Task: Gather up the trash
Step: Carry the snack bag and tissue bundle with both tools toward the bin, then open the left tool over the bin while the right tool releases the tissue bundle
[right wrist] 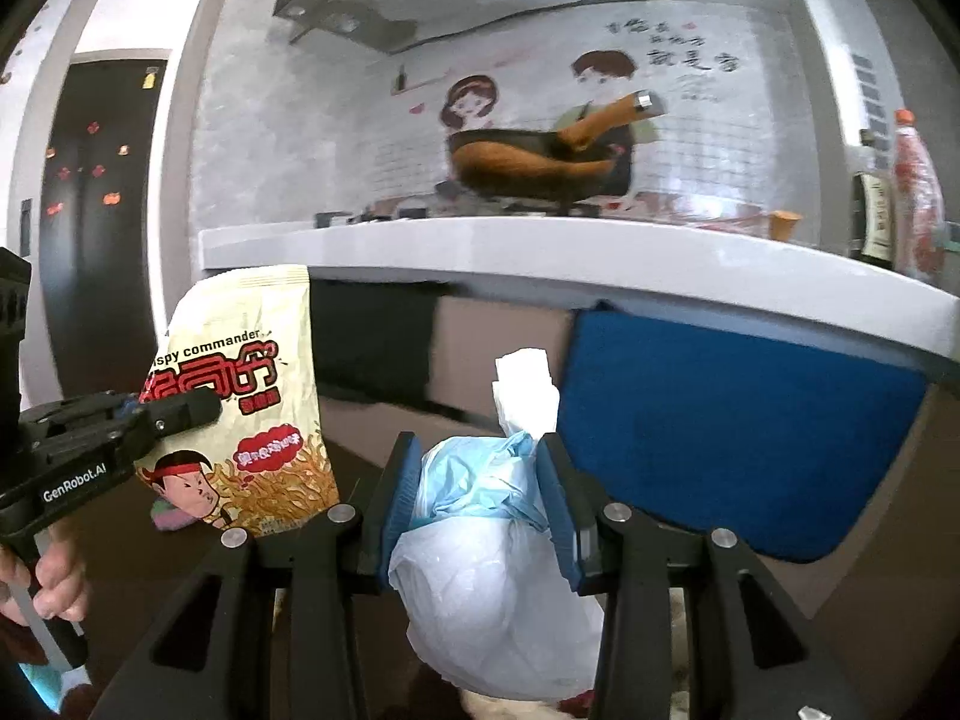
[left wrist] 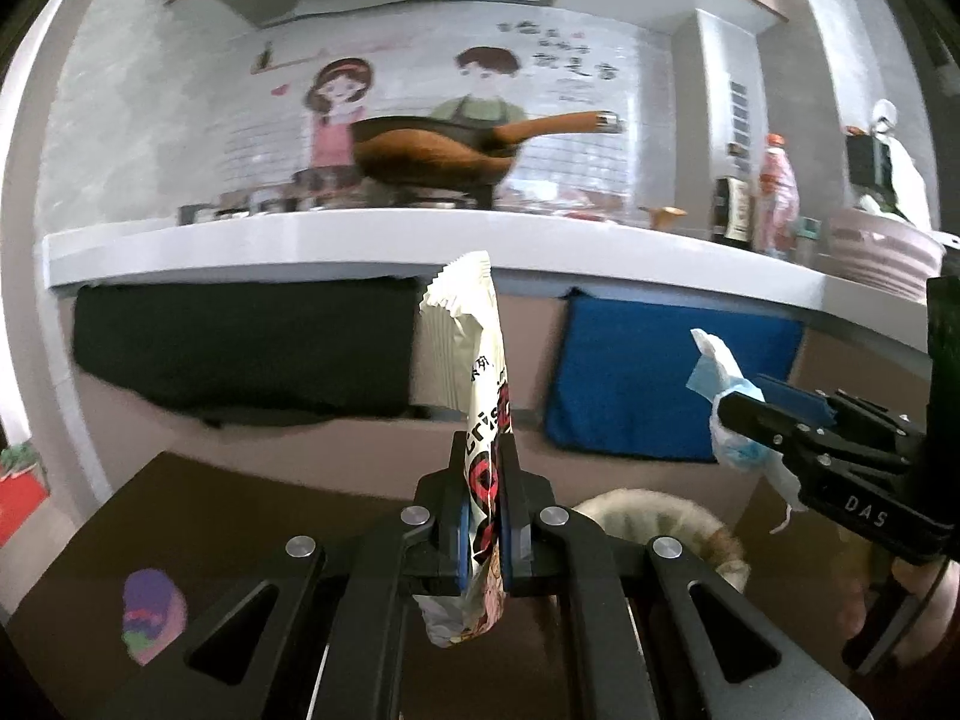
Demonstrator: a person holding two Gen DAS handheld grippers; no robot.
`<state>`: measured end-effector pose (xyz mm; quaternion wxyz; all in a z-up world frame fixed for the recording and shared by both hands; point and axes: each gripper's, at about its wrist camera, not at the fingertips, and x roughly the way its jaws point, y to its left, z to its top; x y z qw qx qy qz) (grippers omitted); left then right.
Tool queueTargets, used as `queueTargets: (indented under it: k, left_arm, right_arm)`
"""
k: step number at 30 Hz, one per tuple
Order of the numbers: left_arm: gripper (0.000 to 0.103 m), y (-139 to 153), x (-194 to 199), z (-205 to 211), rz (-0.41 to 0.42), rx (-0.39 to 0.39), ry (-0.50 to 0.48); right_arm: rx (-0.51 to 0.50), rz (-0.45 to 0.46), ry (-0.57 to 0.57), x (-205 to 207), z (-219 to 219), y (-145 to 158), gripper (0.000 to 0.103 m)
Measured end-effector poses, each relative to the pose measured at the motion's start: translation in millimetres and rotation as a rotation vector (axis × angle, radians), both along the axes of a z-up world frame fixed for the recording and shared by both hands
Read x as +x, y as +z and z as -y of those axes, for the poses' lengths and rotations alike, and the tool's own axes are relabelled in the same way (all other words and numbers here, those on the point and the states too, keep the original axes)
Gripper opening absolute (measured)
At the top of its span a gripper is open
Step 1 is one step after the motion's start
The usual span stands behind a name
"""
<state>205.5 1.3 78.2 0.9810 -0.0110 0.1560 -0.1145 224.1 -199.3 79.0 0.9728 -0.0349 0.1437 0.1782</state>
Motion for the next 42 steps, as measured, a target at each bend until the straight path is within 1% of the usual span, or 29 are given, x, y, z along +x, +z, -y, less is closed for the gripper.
queueTargets:
  k: [6,10,13,18,24,30,34,42]
  left_arm:
    - [0.007,6,9,48,0.034,0.024,-0.064]
    - [0.007,6,16,74,0.037,0.037,-0.104]
    - [0.007,2,24,86,0.018,0.038,-0.127]
    - [0.007,-12,37,104,-0.025,0.050,-0.156]
    - [0.007,-29,48,114,-0.067,0.048,-0.171]
    - [0.007,-43,58,122,-0.092,0.051,-0.188]
    - [0.007,-55,70,125,-0.134,0.042,-0.199]
    - [0.007,-76,87,127,-0.188,0.027,-0.207]
  right_arm:
    - [0.003,0.020,-0.073,-1,43,3,0.037]
    - [0.014,0.023,-0.114,0,66,3,0.037]
    - [0.028,0.021,-0.136,2,79,1,0.037]
    - [0.041,0.009,-0.158,6,95,-8,0.037]
    - [0.059,-0.025,-0.166,14,106,-23,0.037]
    - [0.073,-0.052,-0.167,22,113,-36,0.037]
    - [0.080,-0.072,-0.169,27,115,-44,0.037]
    - [0.100,-0.147,-0.165,46,119,-67,0.037]
